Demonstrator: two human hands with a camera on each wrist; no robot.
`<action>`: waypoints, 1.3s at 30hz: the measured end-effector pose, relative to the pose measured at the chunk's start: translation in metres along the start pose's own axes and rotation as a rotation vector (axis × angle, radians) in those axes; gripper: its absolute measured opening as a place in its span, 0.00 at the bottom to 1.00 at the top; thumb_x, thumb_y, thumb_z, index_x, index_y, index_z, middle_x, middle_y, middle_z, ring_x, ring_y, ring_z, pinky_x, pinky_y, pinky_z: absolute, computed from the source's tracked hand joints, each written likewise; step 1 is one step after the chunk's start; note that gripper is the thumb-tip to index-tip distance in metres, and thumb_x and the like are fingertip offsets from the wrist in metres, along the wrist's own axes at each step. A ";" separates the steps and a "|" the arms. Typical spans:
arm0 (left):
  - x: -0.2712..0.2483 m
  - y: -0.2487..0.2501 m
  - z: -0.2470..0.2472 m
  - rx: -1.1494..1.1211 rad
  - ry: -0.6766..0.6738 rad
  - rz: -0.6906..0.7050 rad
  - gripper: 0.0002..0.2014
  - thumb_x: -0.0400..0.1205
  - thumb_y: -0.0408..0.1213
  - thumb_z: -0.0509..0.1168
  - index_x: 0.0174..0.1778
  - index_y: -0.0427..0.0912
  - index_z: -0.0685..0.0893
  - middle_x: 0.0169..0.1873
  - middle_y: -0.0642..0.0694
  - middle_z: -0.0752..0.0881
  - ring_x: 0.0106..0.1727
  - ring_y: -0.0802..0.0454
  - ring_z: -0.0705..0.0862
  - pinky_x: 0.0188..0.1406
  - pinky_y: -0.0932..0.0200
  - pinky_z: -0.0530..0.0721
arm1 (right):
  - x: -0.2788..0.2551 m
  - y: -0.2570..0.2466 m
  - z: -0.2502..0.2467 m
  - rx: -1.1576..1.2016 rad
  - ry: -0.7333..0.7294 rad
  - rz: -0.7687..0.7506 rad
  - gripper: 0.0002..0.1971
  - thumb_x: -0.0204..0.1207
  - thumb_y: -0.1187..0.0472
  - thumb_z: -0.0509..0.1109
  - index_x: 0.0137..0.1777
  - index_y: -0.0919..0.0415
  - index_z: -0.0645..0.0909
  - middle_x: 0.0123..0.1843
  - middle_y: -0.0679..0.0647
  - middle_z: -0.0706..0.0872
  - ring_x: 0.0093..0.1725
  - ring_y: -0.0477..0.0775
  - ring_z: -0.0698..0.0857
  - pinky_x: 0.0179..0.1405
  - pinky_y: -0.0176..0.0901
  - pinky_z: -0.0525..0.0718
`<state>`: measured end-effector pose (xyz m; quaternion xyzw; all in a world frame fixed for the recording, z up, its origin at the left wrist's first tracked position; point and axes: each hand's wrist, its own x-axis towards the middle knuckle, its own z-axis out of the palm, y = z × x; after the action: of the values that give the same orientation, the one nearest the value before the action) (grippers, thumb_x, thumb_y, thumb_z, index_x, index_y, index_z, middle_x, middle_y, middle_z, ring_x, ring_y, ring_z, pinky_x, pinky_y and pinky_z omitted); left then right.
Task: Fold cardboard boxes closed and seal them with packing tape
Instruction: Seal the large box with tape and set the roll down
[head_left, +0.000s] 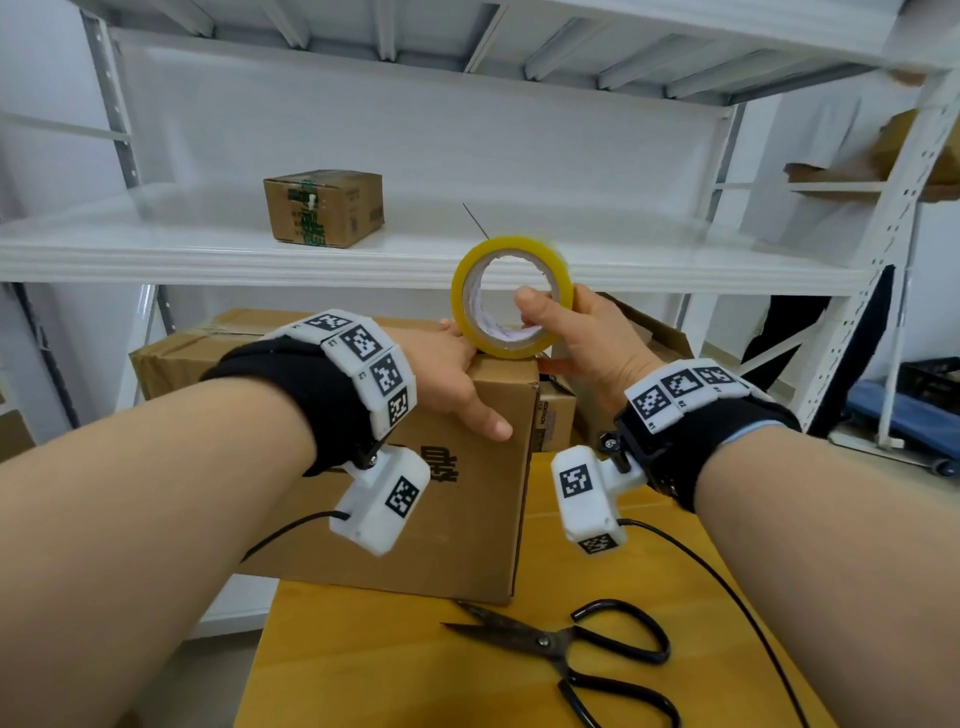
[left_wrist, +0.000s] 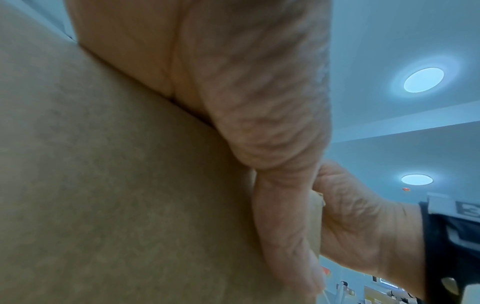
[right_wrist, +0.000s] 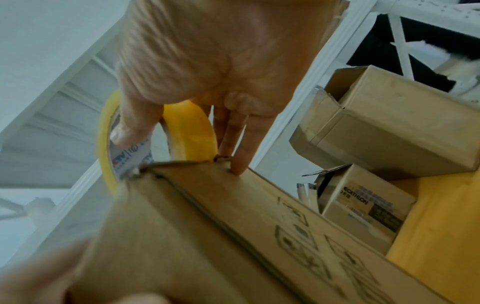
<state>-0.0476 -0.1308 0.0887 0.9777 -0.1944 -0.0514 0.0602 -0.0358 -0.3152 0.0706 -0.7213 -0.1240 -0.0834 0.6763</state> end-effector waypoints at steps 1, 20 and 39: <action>-0.001 0.001 -0.001 0.002 -0.006 -0.004 0.62 0.52 0.80 0.68 0.82 0.60 0.58 0.81 0.55 0.64 0.79 0.49 0.66 0.79 0.42 0.66 | -0.001 -0.003 -0.001 -0.012 -0.002 0.001 0.24 0.71 0.41 0.80 0.61 0.55 0.83 0.58 0.55 0.91 0.59 0.55 0.89 0.56 0.61 0.91; 0.001 0.027 -0.006 0.197 -0.027 -0.083 0.61 0.66 0.76 0.67 0.87 0.52 0.41 0.87 0.43 0.46 0.86 0.40 0.49 0.83 0.36 0.55 | 0.003 -0.008 -0.026 0.095 0.152 -0.023 0.11 0.76 0.55 0.76 0.50 0.57 0.78 0.40 0.56 0.79 0.35 0.56 0.87 0.43 0.64 0.93; 0.014 0.023 0.003 0.076 0.005 0.003 0.69 0.49 0.86 0.57 0.86 0.54 0.51 0.86 0.50 0.54 0.85 0.48 0.55 0.83 0.42 0.60 | -0.001 -0.009 -0.025 0.117 0.014 0.062 0.20 0.78 0.47 0.76 0.63 0.58 0.79 0.53 0.67 0.92 0.53 0.65 0.92 0.55 0.65 0.91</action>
<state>-0.0434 -0.1580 0.0878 0.9791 -0.1975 -0.0413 0.0238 -0.0380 -0.3396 0.0807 -0.6835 -0.1015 -0.0602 0.7204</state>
